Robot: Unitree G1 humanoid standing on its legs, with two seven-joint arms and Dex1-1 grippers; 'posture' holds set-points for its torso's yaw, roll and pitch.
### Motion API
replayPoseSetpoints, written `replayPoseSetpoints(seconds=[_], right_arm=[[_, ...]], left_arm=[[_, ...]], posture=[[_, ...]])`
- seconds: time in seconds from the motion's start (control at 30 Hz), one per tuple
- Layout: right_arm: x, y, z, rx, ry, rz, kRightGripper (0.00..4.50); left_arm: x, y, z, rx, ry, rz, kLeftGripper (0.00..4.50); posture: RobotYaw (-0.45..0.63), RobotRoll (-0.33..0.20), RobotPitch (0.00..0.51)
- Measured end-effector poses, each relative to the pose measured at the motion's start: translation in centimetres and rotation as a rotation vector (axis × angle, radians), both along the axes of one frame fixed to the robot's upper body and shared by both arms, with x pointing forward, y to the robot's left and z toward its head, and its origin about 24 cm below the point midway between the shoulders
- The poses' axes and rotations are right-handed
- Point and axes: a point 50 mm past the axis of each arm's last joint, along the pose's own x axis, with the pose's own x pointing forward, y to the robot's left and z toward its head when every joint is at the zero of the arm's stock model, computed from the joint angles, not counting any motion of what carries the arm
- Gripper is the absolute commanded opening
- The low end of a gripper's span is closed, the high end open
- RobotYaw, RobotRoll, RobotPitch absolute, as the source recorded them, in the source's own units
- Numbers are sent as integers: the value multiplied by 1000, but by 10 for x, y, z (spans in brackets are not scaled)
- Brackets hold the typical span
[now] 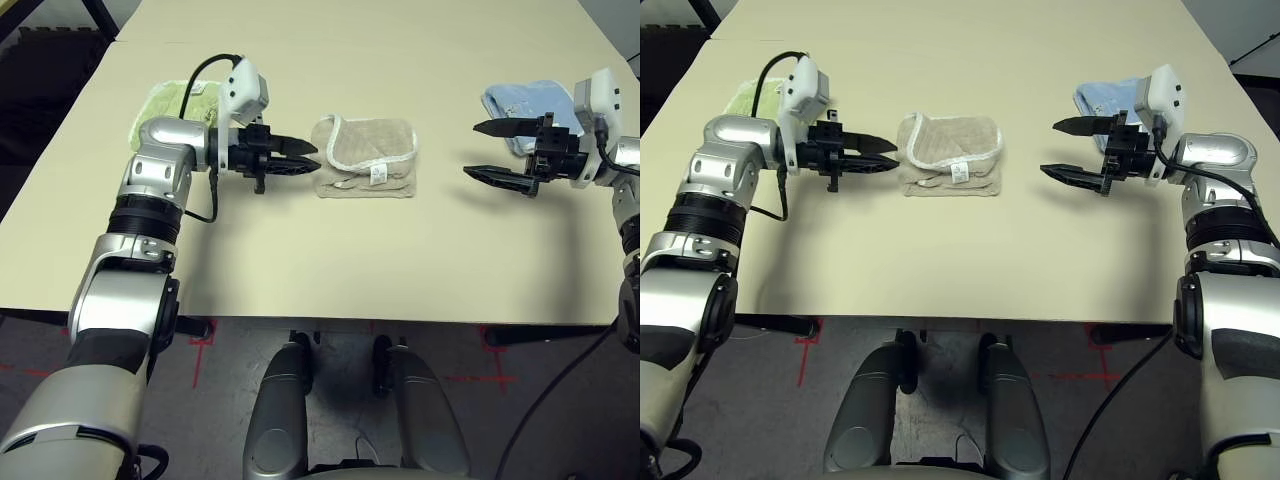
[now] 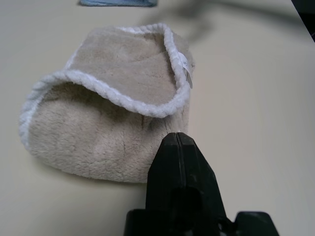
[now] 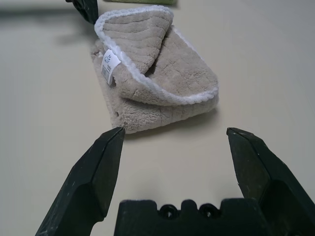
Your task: Fold the towel and set it aside.
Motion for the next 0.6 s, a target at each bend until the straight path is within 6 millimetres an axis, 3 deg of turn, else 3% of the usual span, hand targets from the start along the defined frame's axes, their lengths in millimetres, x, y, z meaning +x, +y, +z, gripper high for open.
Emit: replayPoseSetpoints(seconds=[0.2,0.43,0.6], right_arm=[[0,-1,0,-1,-1,-2,4500],[-1,-2,1,-3,-2,-4,4500],[-1,-2,0,-3,0,-7,4500]], left_arm=[[5,-7,-7,-3,17,29,19],[14,-25,4,-105,-10,70,19],[17,-33,-5,-137,27,95,19]], posture=[[19,0,264],[15,0,267],[15,0,267]])
